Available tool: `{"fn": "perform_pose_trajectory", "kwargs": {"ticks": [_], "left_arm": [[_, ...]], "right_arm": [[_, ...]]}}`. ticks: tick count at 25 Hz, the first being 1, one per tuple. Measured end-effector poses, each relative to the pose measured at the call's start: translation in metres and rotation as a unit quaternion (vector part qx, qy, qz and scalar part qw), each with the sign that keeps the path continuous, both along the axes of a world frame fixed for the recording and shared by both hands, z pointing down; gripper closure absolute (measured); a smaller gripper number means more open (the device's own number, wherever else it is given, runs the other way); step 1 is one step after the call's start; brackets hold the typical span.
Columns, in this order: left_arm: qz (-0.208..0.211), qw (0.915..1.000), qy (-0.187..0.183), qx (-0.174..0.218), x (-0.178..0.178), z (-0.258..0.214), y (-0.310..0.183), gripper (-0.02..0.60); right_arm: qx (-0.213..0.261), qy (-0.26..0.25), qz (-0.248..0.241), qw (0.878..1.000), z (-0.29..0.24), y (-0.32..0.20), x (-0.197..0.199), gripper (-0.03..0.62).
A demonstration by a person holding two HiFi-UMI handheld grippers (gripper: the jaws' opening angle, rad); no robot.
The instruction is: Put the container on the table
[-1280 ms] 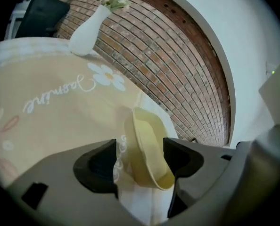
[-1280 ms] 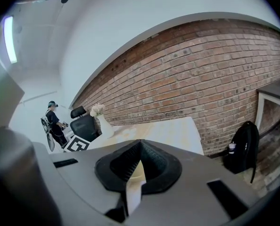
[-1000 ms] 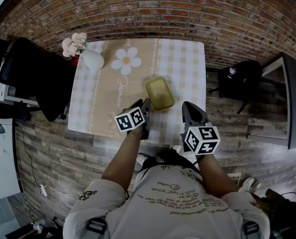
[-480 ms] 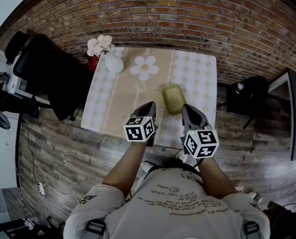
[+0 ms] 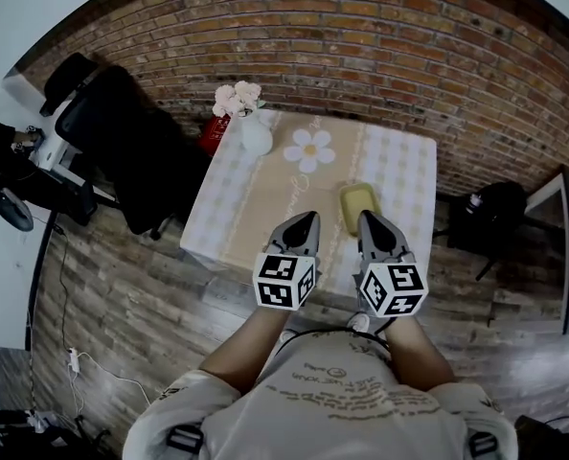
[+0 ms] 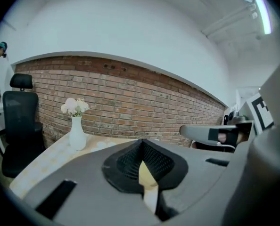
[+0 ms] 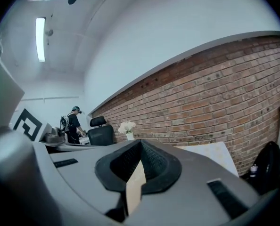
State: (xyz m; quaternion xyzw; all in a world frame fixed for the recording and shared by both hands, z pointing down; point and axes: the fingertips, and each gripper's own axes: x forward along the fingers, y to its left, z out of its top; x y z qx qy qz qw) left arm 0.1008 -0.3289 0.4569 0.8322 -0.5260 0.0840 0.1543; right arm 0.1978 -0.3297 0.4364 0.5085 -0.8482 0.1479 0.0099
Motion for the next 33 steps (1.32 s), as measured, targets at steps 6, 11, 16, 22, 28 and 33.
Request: {"fn": "perform_pose_trajectory", "kwargs": {"ticks": [6,11,16,22,28,33], "left_arm": [[-0.013,0.9996,-0.001,0.026,-0.023,-0.02,0.027,0.577],[-0.032,0.9992,-0.001,0.025,-0.044,-0.022,0.03,0.577],[-0.039,0.999,-0.008,0.022,-0.053,-0.018,0.033,0.577],[-0.038,0.999,-0.009,0.02,-0.053,-0.015,0.036,0.577],[-0.034,0.9992,0.0,0.019,-0.051,-0.016,0.032,0.576],[-0.028,0.9991,0.011,0.029,-0.049,-0.024,0.027,0.577]], "right_arm": [[0.004,0.005,-0.002,1.0,-0.002,0.012,-0.016,0.592],[0.01,0.011,-0.01,1.0,-0.003,0.022,-0.029,0.592],[0.003,0.007,-0.012,1.0,-0.001,0.023,-0.036,0.592],[0.003,0.0,-0.005,1.0,-0.003,0.022,-0.034,0.592],[0.002,0.007,-0.007,1.0,-0.001,0.019,-0.032,0.592],[0.005,0.008,-0.009,1.0,-0.003,0.012,-0.03,0.592]]}}
